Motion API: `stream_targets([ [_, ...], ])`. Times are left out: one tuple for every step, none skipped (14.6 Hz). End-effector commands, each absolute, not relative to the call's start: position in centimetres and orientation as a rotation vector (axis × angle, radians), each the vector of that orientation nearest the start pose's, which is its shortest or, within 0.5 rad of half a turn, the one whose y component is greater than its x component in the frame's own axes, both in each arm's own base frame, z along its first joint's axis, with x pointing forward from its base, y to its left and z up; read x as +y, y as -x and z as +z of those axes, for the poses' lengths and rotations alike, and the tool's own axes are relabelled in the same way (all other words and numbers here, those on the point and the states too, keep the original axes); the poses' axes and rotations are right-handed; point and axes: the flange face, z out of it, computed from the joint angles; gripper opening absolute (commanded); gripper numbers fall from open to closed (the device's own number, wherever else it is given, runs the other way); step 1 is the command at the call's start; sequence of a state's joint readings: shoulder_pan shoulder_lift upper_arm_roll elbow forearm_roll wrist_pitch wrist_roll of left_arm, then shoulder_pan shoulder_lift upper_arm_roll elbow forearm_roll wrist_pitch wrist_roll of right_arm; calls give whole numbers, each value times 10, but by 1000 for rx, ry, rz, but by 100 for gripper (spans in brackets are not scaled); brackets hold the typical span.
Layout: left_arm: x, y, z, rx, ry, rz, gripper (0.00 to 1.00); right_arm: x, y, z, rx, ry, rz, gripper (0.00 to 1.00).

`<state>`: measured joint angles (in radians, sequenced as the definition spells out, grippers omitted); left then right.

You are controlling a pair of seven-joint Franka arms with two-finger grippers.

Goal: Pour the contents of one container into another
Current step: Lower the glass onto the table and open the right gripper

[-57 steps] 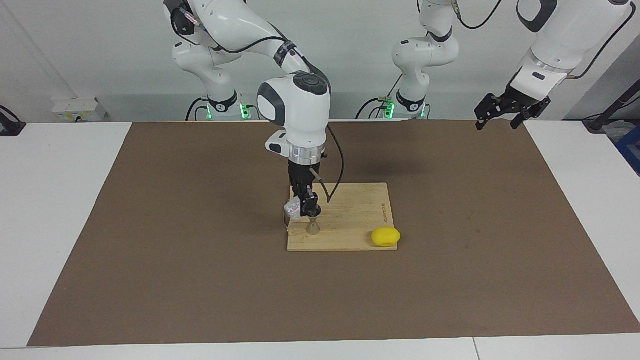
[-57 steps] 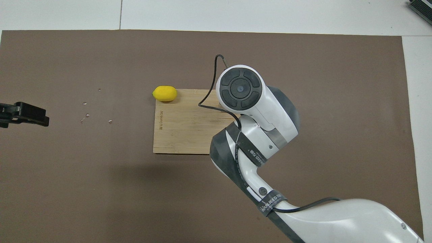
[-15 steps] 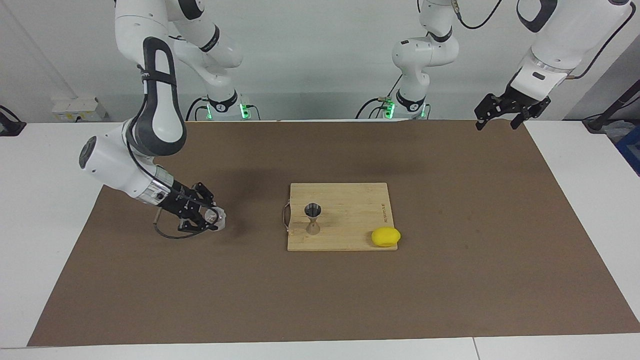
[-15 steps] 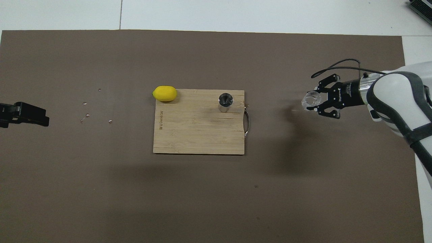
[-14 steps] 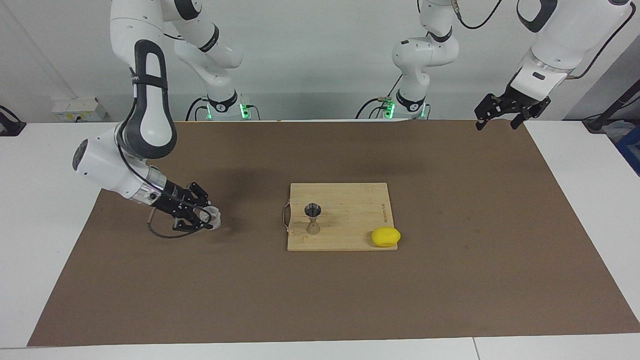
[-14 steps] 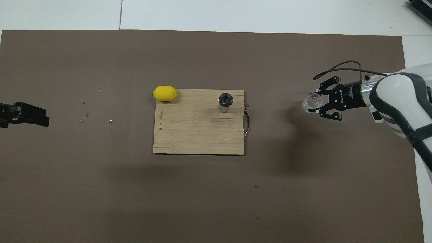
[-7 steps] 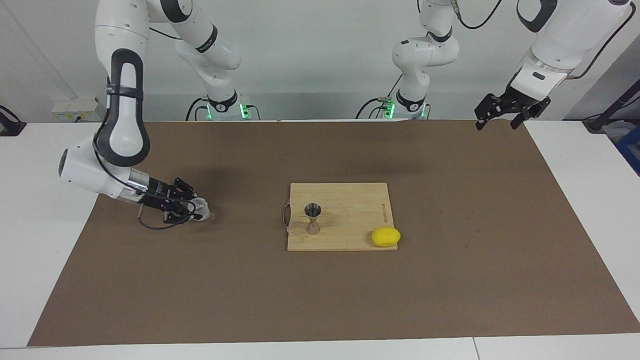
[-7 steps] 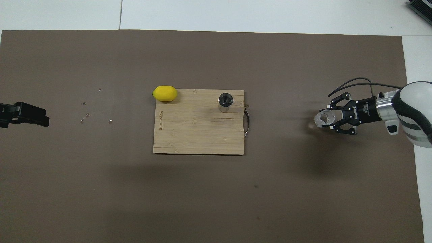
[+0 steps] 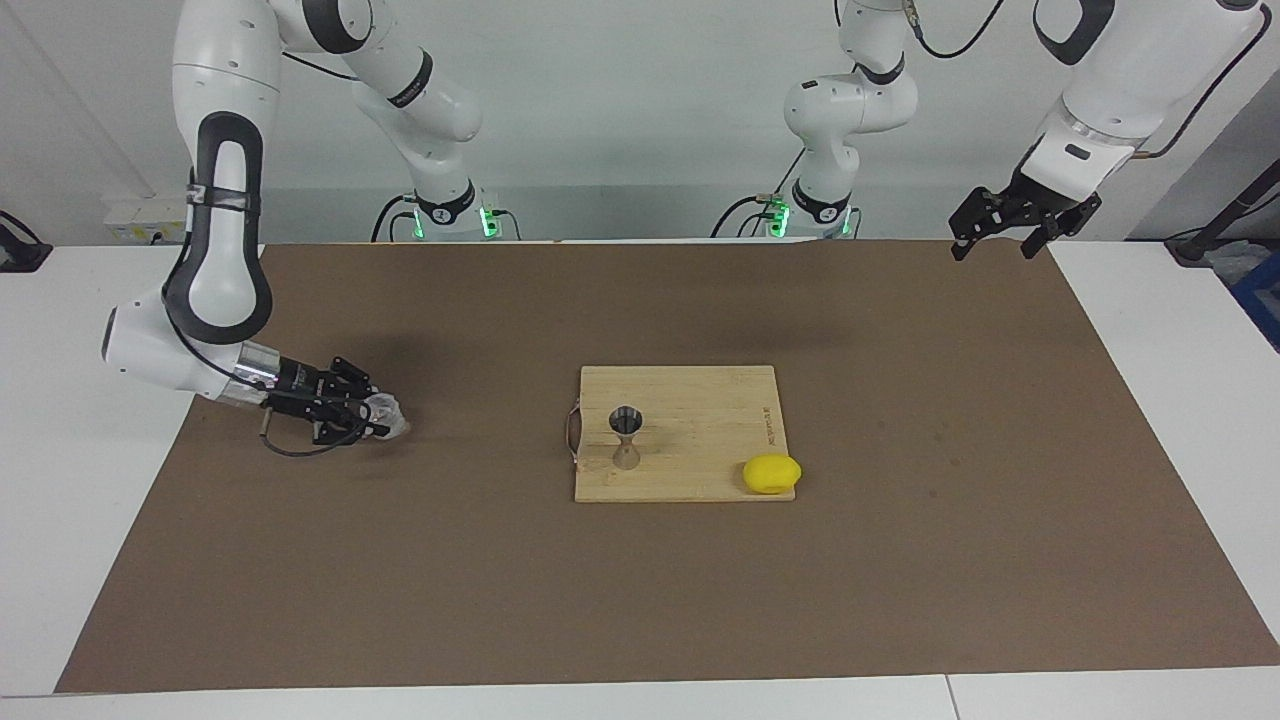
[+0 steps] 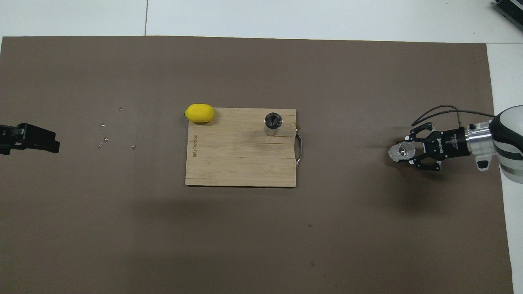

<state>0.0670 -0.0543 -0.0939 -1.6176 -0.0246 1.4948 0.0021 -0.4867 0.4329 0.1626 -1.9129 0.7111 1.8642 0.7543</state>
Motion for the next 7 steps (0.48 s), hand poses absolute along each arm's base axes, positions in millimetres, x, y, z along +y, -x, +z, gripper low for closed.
stream_targets([
  [-18, -527, 626, 47, 3155, 122, 100, -142, -566, 258, 1600, 1799, 790, 0],
  [-18, -527, 626, 47, 3155, 122, 100, -142, -567, 259, 1607, 1794, 792, 28],
  [-18, -527, 626, 47, 3155, 122, 100, -143, -565, 258, 1615, 1791, 786, 62],
  [-18, -527, 626, 47, 3155, 122, 100, -145, -564, 257, 1620, 1793, 777, 80],
  [-18, -527, 626, 47, 3155, 122, 100, -147, -561, 254, 1626, 1805, 774, 100],
  [-18, -527, 626, 47, 3155, 119, 100, -148, -561, 255, 1625, 1811, 763, 100],
  [-18, -527, 626, 47, 3155, 122, 100, -151, -560, 255, 1632, 1810, 760, 100],
])
